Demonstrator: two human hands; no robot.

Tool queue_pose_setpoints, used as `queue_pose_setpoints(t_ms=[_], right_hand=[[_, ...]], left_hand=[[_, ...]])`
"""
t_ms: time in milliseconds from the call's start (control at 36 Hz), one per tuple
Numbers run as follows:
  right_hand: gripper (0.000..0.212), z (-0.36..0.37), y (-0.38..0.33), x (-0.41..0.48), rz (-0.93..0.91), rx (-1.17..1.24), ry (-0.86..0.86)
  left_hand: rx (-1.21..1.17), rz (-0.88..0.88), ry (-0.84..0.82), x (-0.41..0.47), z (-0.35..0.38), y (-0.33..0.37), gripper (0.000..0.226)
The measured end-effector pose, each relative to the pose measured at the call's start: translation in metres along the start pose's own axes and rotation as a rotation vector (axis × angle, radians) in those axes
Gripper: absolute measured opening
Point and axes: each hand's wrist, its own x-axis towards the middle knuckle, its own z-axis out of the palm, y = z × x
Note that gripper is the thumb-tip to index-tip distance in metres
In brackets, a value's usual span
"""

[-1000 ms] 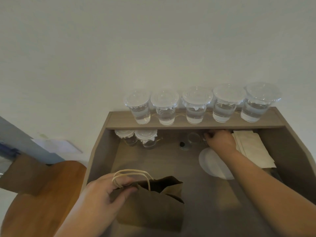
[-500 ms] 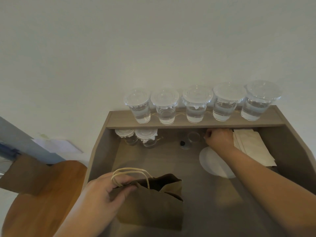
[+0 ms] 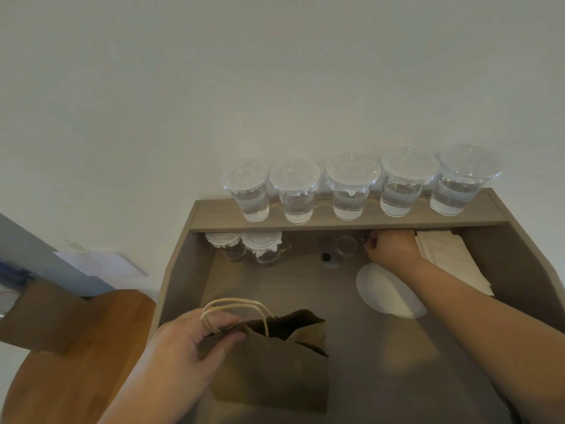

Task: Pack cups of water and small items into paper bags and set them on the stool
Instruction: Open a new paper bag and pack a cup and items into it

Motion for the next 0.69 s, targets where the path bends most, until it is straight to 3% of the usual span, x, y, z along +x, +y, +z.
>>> queue_pose_setpoints(t_ms=[111,222,333,583,639,694], right_hand=[[0.01,-0.012,-0.006,0.001,-0.023,-0.005,-0.026],[0.017,-0.021,-0.012,-0.001,-0.025,-0.011,-0.061],[0.002,-0.025,-0.014,-0.002,0.0,0.0,-0.088],[0.012,-0.027,-0.003,-0.007,0.114,0.123,-0.079],[0.029,-0.024,0.001,-0.012,0.108,0.14,-0.074],[0.028,-0.025,0.004,-0.023,0.129,0.151,-0.027]], left_hand=[[0.008,0.0,0.005,0.0,-0.001,-0.001,0.028],[0.028,-0.002,-0.002,0.0,-0.001,-0.002,0.025],[0.021,0.004,0.0,-0.001,-0.001,-0.002,0.025],[-0.004,0.013,-0.01,-0.003,-0.003,0.0,0.032],[0.008,0.025,-0.016,-0.003,-0.004,-0.001,0.029],[0.018,0.043,-0.02,-0.002,-0.006,-0.002,0.027]])
